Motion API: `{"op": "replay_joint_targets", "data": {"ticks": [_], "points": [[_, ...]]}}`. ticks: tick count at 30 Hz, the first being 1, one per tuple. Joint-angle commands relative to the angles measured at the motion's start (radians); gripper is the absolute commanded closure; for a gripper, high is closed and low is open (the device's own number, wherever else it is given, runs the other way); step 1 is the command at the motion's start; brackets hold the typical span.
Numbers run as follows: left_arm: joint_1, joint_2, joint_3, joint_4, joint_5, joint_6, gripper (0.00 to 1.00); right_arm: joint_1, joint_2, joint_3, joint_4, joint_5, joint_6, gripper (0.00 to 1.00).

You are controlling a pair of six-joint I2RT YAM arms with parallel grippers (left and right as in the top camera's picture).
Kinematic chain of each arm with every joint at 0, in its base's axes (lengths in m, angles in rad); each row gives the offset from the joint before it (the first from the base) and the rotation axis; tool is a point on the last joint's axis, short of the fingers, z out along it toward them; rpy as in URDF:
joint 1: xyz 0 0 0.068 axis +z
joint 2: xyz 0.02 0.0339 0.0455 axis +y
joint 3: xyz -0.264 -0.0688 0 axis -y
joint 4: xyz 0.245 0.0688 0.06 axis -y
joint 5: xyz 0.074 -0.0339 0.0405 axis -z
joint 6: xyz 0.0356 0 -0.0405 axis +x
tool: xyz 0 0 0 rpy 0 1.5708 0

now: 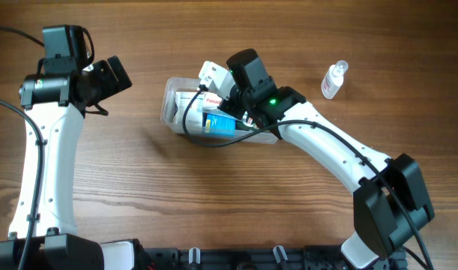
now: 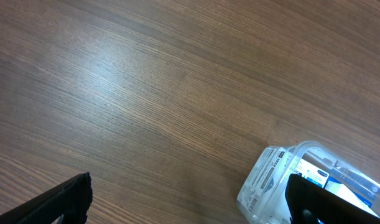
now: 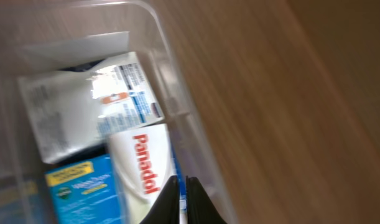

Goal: Pack container
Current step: 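Lower the Panadol box into the container, release, and raise, then move the right gripper to the white spray bottle and grasp it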

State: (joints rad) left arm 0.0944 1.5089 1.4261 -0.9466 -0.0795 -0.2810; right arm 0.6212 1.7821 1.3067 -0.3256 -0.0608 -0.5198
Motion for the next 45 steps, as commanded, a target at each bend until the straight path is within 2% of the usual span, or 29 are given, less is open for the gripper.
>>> {"op": "replay_joint_targets", "data": {"ticks": [1,6,10,19,29,32,37,39,42,45], "points": [[0.004,-0.007,0.005,0.002,0.008,0.019,0.00,0.003,-0.005,0.016,-0.011,-0.072,0.238,0.96],[0.004,-0.007,0.005,0.002,0.008,0.019,0.00,0.003,-0.005,0.013,-0.075,-0.072,0.423,0.96],[0.004,-0.007,0.005,0.002,0.008,0.019,0.00,0.003,0.019,0.008,-0.084,-0.071,0.497,0.96],[0.004,-0.007,0.005,0.002,0.008,0.019,0.00,0.003,0.176,0.008,-0.063,-0.071,0.497,0.96],[0.004,-0.007,0.005,0.002,0.008,0.019,0.00,0.003,0.177,0.009,-0.062,-0.071,0.496,0.96],[0.004,-0.007,0.005,0.002,0.008,0.019,0.00,0.003,0.127,0.028,-0.065,-0.072,0.497,0.96],[0.004,-0.007,0.005,0.002,0.008,0.019,0.00,0.003,-0.067,0.035,-0.069,0.008,0.501,0.96],[0.004,-0.007,0.005,0.002,0.008,0.019,0.00,0.002,-0.144,0.035,-0.102,0.112,0.560,0.96],[0.004,-0.007,0.005,0.002,0.008,0.019,0.00,-0.021,-0.245,0.035,-0.217,0.275,0.721,0.96],[0.004,-0.007,0.005,0.002,0.008,0.019,0.00,-0.093,-0.317,0.035,-0.352,0.315,0.820,0.96]]}}
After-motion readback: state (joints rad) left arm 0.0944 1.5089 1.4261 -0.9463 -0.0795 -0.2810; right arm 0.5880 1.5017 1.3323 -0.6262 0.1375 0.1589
